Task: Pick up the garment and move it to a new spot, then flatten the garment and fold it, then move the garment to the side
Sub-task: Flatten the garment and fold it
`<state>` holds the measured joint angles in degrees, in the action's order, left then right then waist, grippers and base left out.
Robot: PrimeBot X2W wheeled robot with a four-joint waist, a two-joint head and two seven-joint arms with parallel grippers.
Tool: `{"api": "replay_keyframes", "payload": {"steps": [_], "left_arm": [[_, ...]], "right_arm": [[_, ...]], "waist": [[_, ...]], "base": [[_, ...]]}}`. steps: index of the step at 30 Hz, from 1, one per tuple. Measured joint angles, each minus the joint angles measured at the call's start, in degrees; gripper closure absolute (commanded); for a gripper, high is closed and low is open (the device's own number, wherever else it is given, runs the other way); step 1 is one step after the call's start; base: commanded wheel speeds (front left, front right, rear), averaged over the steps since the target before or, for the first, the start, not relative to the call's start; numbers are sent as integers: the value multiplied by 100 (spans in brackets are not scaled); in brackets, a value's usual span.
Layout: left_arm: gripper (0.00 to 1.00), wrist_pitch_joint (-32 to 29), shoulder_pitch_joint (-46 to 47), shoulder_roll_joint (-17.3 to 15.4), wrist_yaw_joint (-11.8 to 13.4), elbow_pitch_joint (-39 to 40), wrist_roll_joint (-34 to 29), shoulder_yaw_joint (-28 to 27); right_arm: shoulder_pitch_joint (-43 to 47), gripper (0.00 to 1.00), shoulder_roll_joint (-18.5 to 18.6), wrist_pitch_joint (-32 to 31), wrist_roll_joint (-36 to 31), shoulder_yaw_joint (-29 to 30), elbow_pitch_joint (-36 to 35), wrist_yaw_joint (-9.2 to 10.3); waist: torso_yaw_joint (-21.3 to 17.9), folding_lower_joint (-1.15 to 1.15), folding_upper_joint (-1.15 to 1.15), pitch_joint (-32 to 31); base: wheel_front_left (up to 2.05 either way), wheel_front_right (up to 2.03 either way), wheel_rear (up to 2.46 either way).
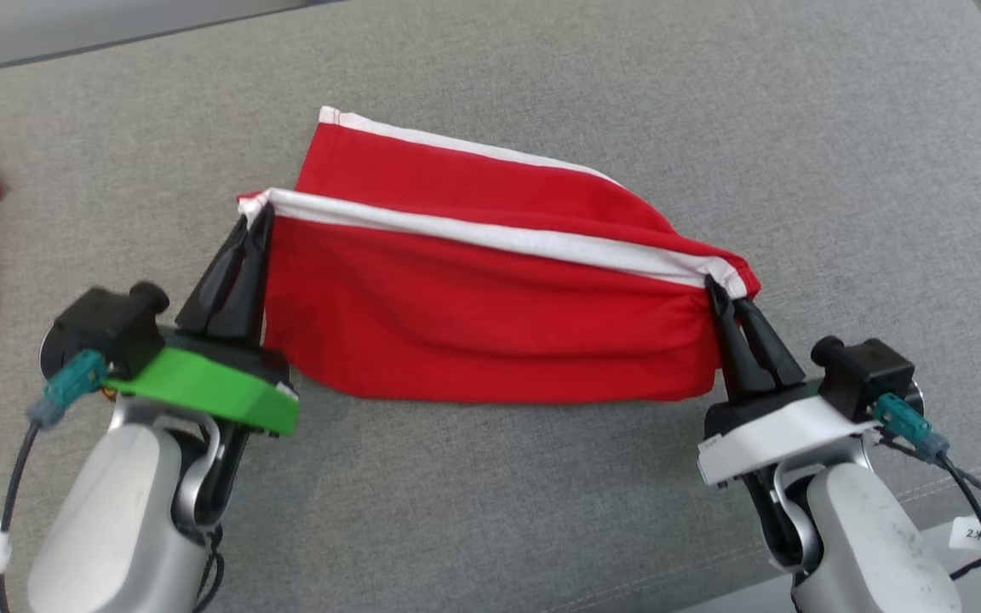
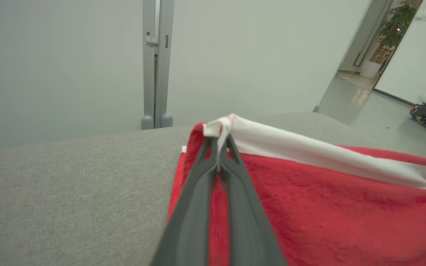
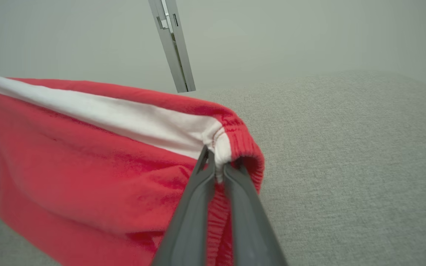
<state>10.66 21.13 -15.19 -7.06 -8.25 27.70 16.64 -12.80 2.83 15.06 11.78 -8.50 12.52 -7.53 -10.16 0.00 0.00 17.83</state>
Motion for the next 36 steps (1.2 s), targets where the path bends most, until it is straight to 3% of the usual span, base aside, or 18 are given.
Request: {"api": "replay_keyframes", "payload": {"steps": [10, 19, 20, 21, 22, 23, 36], "left_arm": [[100, -460, 1914, 132, -25, -2074, 13, 389], [100, -605, 2860, 268, 11, -3278, -179, 571], [93, -592, 2919, 303, 27, -3362, -198, 584], [56, -548, 2965, 333, 47, -3430, -214, 593], [9, -512, 3017, 361, 54, -3508, -223, 604], [0, -425, 3063, 378, 58, -3567, -254, 623], [0, 231, 2944, 671, 43, -3769, -138, 737]], "right_arm": [[-877, 100, -1, 0, 467, 5, 656, -1], [-1260, 100, -5, 0, 572, -42, 983, -1], [-1280, 89, -5, 0, 584, -49, 1014, -1], [-1294, 67, -5, 0, 597, -60, 1039, -1], [-1312, 46, -4, 0, 615, -68, 1072, -1], [-1332, 0, -2, 0, 619, -71, 1090, -1], [-1050, 0, -4, -1, 323, 422, 578, 0]], "waist": [[-254, 0, 0, 679], [-383, 0, 0, 1015], [-391, 0, 0, 1032], [-394, 0, 0, 1041], [-394, 0, 0, 1045], [-390, 0, 0, 1041], [-248, 0, 0, 733]], "base": [[0, 0, 0], [0, 0, 0], [0, 0, 0], [0, 0, 0], [0, 0, 0], [0, 0, 0], [0, 0, 0]]}}
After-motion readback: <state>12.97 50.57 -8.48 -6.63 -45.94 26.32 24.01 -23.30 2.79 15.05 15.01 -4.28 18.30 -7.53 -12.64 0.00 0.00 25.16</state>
